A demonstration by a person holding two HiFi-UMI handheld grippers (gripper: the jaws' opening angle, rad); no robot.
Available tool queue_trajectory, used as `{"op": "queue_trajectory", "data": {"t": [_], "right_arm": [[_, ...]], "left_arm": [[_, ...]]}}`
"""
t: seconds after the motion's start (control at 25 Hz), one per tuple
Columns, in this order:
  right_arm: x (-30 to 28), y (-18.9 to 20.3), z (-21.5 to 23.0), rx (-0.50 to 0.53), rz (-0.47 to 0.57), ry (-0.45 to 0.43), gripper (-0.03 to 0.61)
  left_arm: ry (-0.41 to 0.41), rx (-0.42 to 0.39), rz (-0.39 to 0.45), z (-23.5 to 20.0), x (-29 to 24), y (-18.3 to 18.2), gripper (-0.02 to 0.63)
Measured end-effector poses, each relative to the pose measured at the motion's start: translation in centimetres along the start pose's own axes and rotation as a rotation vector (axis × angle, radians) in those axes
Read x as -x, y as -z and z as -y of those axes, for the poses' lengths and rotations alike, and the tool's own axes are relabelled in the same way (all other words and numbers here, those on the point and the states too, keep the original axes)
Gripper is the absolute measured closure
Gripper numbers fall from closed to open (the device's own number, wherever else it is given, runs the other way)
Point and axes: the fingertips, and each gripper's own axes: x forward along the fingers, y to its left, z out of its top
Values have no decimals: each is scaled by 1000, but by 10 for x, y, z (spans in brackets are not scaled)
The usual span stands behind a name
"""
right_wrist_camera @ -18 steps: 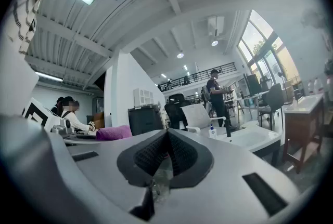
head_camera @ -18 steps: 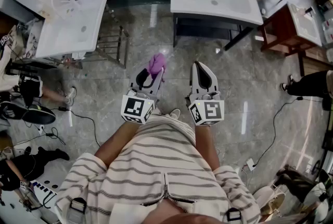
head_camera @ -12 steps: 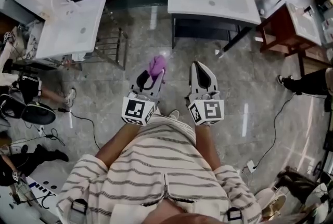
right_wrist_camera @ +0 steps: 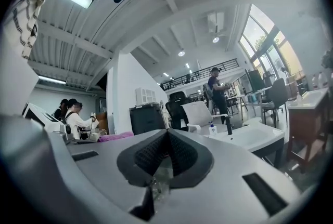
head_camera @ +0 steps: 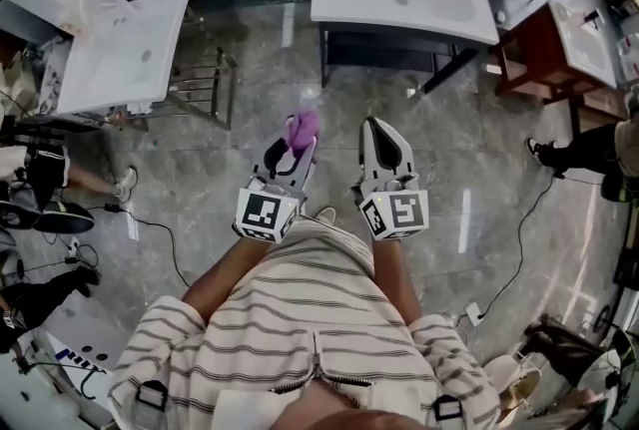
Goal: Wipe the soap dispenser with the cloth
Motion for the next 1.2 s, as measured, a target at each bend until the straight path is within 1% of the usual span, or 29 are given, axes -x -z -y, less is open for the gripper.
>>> {"op": "queue_trajectory", "data": {"t": [0.16,0.32,0.68,0.84,1.0,1.2], "right_arm": [[-31,3,16,21,-12,-6,569],[-86,-8,36,53,-4,5,569],[-237,-39,84,70,-12,83,569],[-291,-50,106,67,-14,129,571],[-333,-54,120,64,-28,171,571],[-361,-52,140,80,-64,211,571]], "left_arm": [[9,10,13,-19,-36,0,486],[15,13,48,-58,-86,-18,486],[101,13,55,-162,-211,-63,486],[150,15,45,-196,-261,-79,486],[186,22,32,-226,-297,-85,486],[214,35,7,-245,-332,-83,486]]}}
